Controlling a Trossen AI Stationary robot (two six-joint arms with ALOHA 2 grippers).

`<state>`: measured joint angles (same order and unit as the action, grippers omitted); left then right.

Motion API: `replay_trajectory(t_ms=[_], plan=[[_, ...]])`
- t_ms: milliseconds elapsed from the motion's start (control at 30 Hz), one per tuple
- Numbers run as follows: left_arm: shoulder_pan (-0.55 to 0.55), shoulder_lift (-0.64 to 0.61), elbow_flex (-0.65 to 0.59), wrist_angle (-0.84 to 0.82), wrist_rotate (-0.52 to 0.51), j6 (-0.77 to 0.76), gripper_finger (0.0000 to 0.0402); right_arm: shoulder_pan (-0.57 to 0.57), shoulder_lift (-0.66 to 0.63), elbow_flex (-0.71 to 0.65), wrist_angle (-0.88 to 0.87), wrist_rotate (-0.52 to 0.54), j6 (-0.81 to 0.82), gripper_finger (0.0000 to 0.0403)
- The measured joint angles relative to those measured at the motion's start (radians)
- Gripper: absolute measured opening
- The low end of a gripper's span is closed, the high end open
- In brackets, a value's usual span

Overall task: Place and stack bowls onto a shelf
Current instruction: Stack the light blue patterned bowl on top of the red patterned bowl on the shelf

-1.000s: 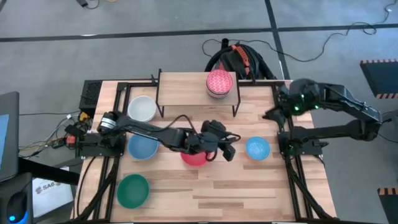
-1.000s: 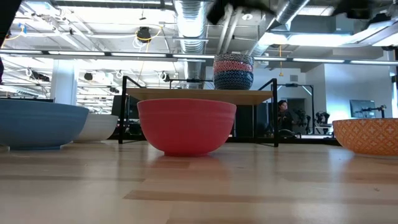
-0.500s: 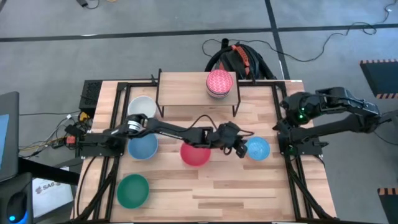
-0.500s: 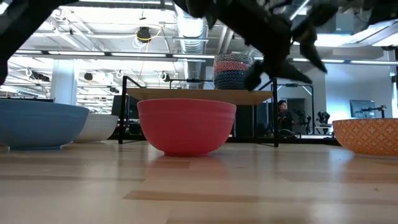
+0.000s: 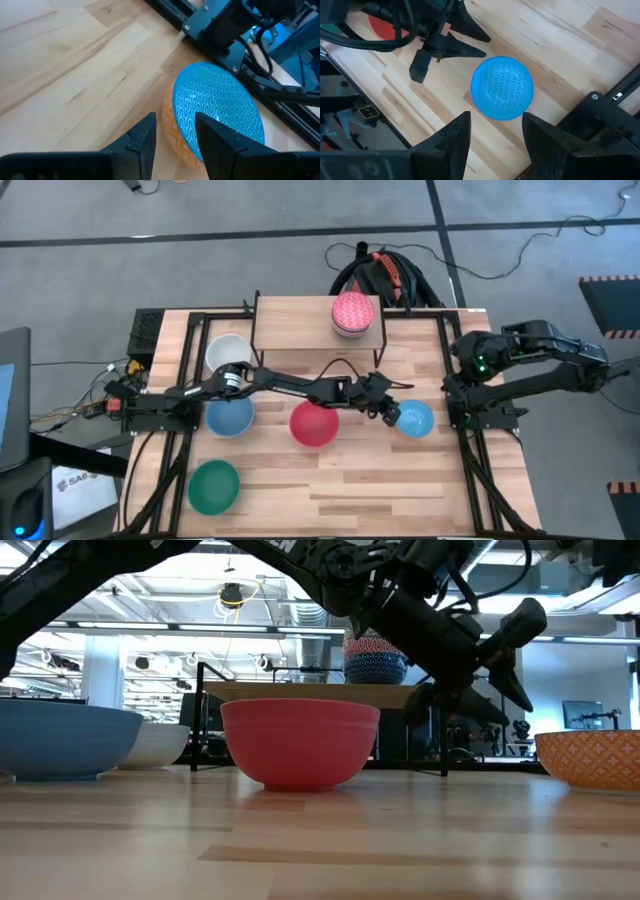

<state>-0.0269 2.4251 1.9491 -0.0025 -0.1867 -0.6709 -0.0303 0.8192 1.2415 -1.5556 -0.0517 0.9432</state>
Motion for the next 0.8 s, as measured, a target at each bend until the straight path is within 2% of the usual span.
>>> replay_trajectory(t_ms=[433,633,800], plan=[[-0.004,0.0,0.0,0.017,0.021,0.024,0.0123,0.0,0.006,0.0,-0.008,-0.002,0.01,0.0203],[-0.018,0.0,0.0,-0.017,-0.008,0.032,0.0136,0.0,0.012,0.0,-0.008,-0.002,0.018,0.0203],[-0.027,-0.001,0.0,-0.055,0.014,0.03,0.0138,0.0,0.013,0.0,-0.008,-0.017,0.026,0.0203]])
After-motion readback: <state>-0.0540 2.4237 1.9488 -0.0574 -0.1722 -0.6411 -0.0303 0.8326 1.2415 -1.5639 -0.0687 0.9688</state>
